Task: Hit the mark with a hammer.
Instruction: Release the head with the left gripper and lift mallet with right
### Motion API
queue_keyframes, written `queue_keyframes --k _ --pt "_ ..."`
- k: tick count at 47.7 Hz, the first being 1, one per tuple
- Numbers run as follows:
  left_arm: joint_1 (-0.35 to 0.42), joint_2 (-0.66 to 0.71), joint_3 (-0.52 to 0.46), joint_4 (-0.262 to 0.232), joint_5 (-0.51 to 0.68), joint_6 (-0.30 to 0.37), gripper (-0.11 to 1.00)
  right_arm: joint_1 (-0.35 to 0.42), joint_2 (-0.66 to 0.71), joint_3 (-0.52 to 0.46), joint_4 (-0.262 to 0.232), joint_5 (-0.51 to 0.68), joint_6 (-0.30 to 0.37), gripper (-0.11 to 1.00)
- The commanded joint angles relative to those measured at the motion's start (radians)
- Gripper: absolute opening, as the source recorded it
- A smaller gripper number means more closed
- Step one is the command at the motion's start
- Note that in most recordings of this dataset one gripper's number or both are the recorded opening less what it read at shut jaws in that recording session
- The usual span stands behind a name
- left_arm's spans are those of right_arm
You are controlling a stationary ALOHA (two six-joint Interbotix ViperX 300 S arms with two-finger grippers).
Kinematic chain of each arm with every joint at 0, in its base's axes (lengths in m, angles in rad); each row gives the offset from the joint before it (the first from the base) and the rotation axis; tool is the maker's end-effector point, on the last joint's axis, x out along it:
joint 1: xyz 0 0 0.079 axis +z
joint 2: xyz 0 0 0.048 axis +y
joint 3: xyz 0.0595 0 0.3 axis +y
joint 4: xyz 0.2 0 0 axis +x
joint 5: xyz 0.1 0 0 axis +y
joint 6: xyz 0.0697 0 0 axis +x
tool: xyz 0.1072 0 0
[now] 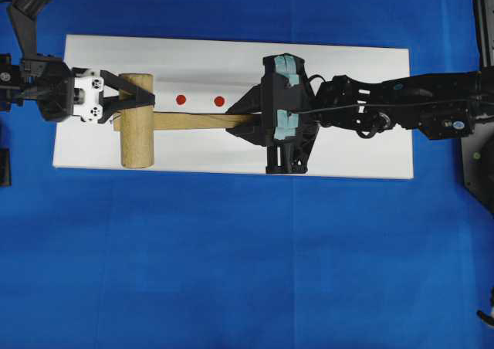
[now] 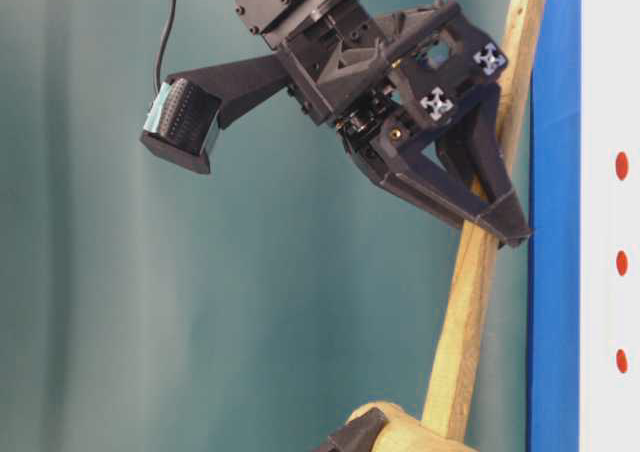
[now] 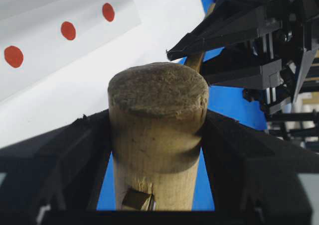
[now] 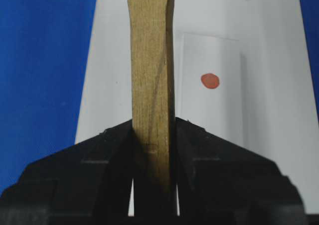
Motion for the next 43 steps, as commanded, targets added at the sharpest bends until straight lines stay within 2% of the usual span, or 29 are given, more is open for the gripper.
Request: queue_keyframes --k 1,21,27,29,43 --pt "-0.009 -0.009 -0.023 0.002 -0.011 -0.003 0.5 0.005 -0.014 -0.018 -0.003 -0.006 0.002 0.08" --pt "-0.009 -0.038 -0.014 0.002 -0.009 0.005 0.52 0.018 -0.014 -0.017 0.002 -0.009 0.011 0.08" --pt "-0.011 -0.038 -0.012 0.002 -0.005 0.009 0.82 0.018 -0.015 -0.017 0.002 -0.008 0.012 0.08" --pt "-0.012 -0.038 -0.012 0.003 -0.005 0.011 0.87 0.018 -0.017 -0.015 0.003 -0.008 0.014 0.08" --pt "-0.014 -0.12 0.026 0.005 0.029 0.014 0.83 0.02 -0.1 0.06 0.029 -0.009 0.017 0.08"
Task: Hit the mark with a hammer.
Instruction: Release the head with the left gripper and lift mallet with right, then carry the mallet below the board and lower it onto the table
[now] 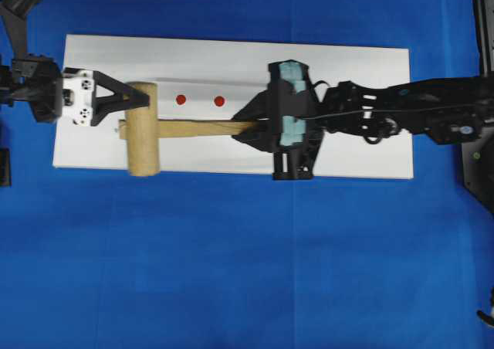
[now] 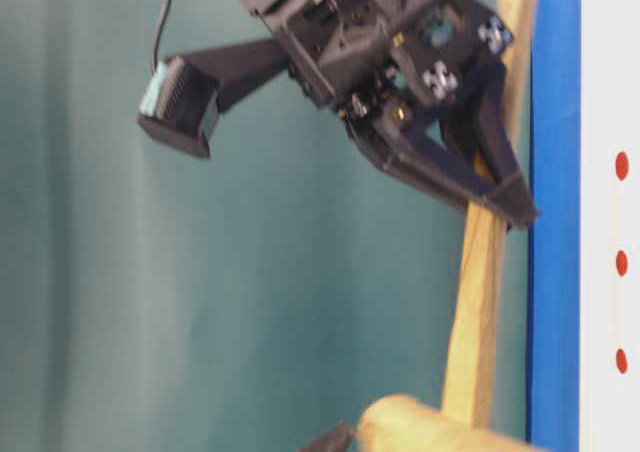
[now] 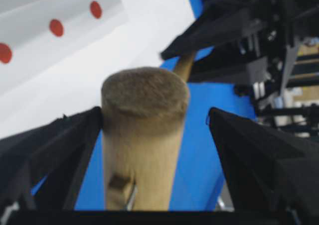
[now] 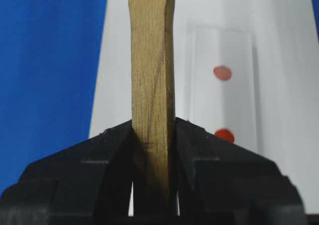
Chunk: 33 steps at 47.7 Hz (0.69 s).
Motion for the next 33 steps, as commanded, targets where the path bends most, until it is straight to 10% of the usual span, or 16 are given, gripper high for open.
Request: queue_keyframes --k 1,33 --pt "-0.002 -0.055 0.006 0.005 0.003 0.006 0.83 0.0 -0.067 0.02 0.017 -0.006 0.003 0.08" --pt "0.0 -0.387 0.083 0.011 0.239 0.146 0.82 0.0 -0.244 0.187 0.077 -0.017 0.005 0.08"
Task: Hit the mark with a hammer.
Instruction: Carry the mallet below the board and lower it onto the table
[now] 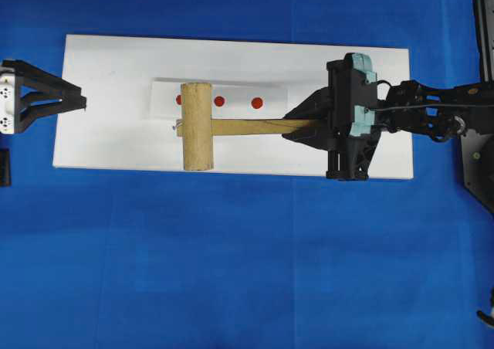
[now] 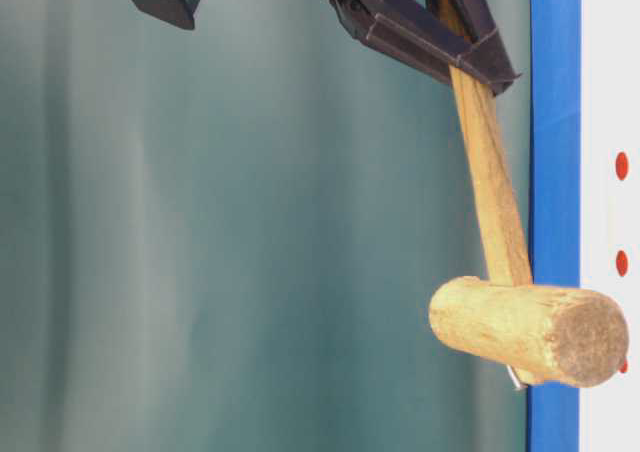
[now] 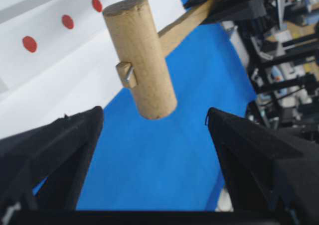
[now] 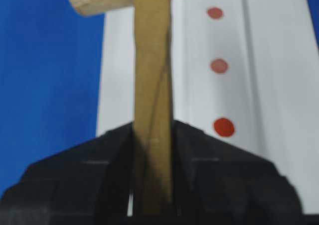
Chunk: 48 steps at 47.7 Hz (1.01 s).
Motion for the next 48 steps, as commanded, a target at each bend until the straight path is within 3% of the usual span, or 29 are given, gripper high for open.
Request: queue_keyframes --k 1,8,12,17,26,36,42,48 --pt "0.002 0.002 -0.011 0.003 -0.002 0.011 0.82 0.002 -0.023 -0.02 0.003 -0.015 0.002 0.08" --pt "0.011 0.009 -0.009 0.008 -0.002 0.046 0.82 0.008 -0.018 -0.028 0.023 -0.015 0.005 0.08" --pt "0.018 0.014 -0.011 0.011 -0.002 0.114 0.81 0.031 -0.014 -0.032 0.054 -0.017 0.005 0.08" --pt "0.023 0.015 -0.009 0.011 -0.002 0.233 0.81 0.074 0.005 -0.046 0.1 -0.031 0.005 0.08" --pt "0.023 0.015 -0.008 0.011 -0.002 0.528 0.81 0.192 0.066 -0.083 0.201 -0.098 0.005 0.08" --pt "0.023 0.015 -0.008 0.009 -0.002 0.802 0.81 0.325 0.153 -0.121 0.311 -0.183 0.005 0.08" --pt "0.023 0.014 -0.006 0.009 -0.002 0.896 0.81 0.393 0.202 -0.149 0.37 -0.244 0.003 0.08" --pt "0.023 0.015 -0.003 0.008 -0.002 0.931 0.81 0.423 0.249 -0.176 0.383 -0.278 0.003 0.08"
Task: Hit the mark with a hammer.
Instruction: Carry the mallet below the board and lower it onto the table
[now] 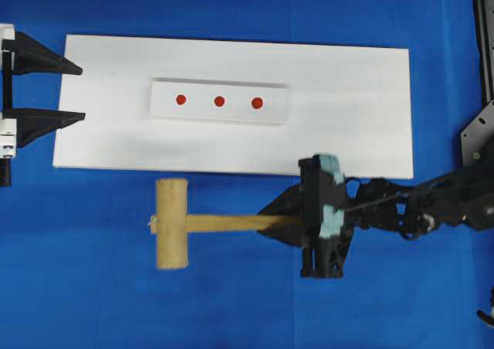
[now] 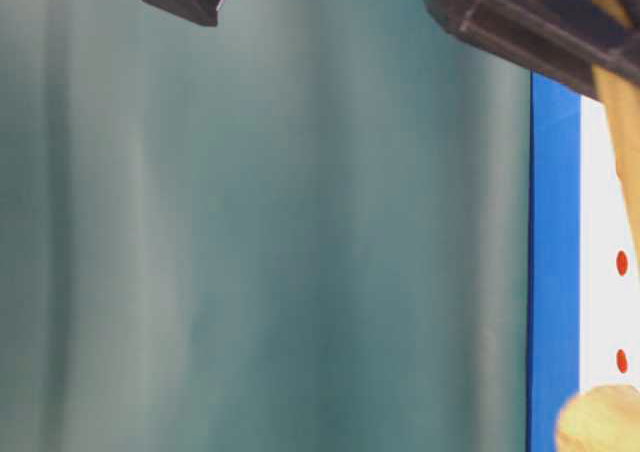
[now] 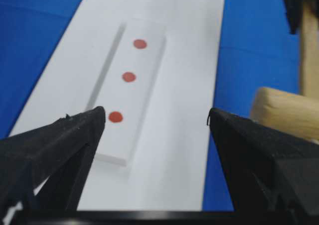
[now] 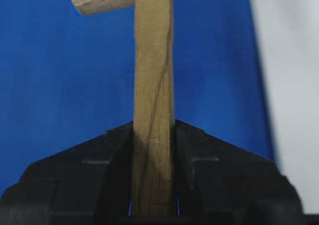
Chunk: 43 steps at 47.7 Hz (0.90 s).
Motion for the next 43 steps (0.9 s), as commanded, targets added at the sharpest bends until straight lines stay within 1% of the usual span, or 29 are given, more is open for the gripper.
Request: queue_keyframes --k 1,18,33,43 --pt "0.002 0.008 -0.008 0.0 -0.006 0.011 0.81 0.011 0.008 -0.044 0.006 -0.032 -0.002 0.08" --pt "0.002 0.008 0.002 -0.003 -0.006 0.009 0.81 0.014 0.097 -0.095 0.006 -0.031 -0.003 0.08" --pt "0.002 0.006 0.006 -0.003 -0.006 0.009 0.81 0.012 0.19 -0.14 0.006 0.002 -0.003 0.08" --pt "0.002 0.008 0.011 -0.005 -0.006 0.008 0.81 0.014 0.222 -0.137 0.031 -0.006 -0.002 0.08"
